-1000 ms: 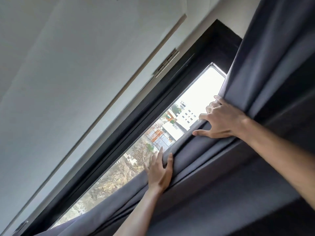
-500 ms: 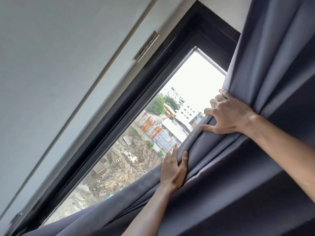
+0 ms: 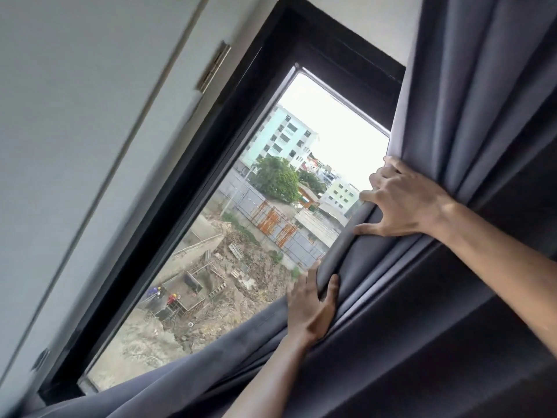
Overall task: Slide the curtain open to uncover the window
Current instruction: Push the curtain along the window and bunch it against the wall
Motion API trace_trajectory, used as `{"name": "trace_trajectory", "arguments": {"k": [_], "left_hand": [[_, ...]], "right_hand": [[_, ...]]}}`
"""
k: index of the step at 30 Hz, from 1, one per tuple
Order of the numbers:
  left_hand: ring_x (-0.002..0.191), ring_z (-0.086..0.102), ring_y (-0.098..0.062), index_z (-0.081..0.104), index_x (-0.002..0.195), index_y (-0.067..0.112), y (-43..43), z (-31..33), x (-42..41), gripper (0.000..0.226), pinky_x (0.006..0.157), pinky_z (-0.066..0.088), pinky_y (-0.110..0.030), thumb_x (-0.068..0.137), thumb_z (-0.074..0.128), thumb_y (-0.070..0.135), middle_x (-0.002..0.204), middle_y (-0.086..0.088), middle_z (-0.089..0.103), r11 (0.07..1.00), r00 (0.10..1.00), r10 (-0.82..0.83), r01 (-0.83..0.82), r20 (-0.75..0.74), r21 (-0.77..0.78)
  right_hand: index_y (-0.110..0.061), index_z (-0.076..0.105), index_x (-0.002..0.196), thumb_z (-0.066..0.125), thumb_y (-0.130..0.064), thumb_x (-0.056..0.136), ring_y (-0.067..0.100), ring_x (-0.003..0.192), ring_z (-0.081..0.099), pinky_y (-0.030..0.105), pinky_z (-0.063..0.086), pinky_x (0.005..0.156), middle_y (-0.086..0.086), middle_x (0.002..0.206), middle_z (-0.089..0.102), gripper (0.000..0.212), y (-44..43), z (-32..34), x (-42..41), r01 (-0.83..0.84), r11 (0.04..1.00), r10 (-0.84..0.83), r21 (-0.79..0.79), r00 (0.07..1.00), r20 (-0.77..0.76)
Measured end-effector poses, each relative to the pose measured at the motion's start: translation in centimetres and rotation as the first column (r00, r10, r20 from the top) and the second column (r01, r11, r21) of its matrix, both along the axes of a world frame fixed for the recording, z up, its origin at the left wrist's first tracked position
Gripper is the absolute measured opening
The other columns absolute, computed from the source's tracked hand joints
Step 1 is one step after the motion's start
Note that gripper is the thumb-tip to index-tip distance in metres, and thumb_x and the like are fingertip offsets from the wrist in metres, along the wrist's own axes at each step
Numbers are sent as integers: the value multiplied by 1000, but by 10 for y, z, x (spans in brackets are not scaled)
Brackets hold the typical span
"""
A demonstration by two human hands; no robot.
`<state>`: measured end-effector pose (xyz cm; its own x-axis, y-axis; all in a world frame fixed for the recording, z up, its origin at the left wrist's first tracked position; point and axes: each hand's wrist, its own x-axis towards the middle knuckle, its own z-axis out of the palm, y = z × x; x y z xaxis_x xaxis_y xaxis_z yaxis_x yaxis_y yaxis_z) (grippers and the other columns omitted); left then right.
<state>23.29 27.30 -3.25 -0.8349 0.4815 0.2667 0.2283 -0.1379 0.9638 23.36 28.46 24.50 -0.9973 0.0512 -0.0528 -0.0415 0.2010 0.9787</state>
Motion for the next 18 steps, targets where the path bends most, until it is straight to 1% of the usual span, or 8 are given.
{"name": "trace_trajectory", "arguments": {"k": [4,6,8,10,13,16,18], "left_hand": [[148,25,-23,30,148,34,7,-1,33,65,123,11,-48,94,26,70,157,-1,35,1000,1000,17,-16,-21,22],[146,30,-22,31,148,32,11,1,49,66,123,12,-46,94,26,70,156,0,38,1000,1000,19,-19,-10,14],[141,36,-23,32,145,34,12,4,63,65,121,17,-48,93,25,72,151,0,44,999,1000,26,-27,12,35],[139,38,-23,33,143,36,12,4,75,66,119,21,-51,90,23,75,148,0,46,999,999,17,-19,34,39],[138,42,-23,35,141,36,11,-5,88,78,115,28,-51,83,17,84,147,0,48,999,999,15,-16,35,32],[128,50,-22,37,138,34,7,-6,97,67,110,34,-47,88,25,77,137,0,55,998,999,41,-42,15,49],[128,49,-22,38,139,32,4,-4,104,63,110,34,-46,92,28,72,136,-1,55,997,998,63,-62,-8,53]], "right_hand": [[-25,68,115,13,-99,67,32,120,53,50,15,121,12,117,66,103,8,1,30,-49,998,49,37,999,0],[-23,69,113,14,-99,68,32,120,54,51,17,121,13,117,66,104,7,2,42,-70,997,70,41,998,9],[-22,68,113,16,-100,67,33,121,54,52,18,121,15,118,65,104,6,2,51,-87,996,86,35,996,12],[-24,66,116,18,-101,65,33,124,52,53,18,121,15,122,64,103,5,1,57,-65,997,64,33,998,18],[-28,64,121,19,-103,59,33,127,49,55,18,120,12,127,61,107,8,-5,69,6,998,-9,63,999,37],[-27,65,119,25,-103,56,32,127,47,55,17,120,10,127,61,106,5,-6,82,61,994,-64,87,998,28],[-27,65,118,31,-102,56,31,127,47,55,17,120,10,127,61,104,-3,-5,90,74,992,-76,106,997,22]]}}
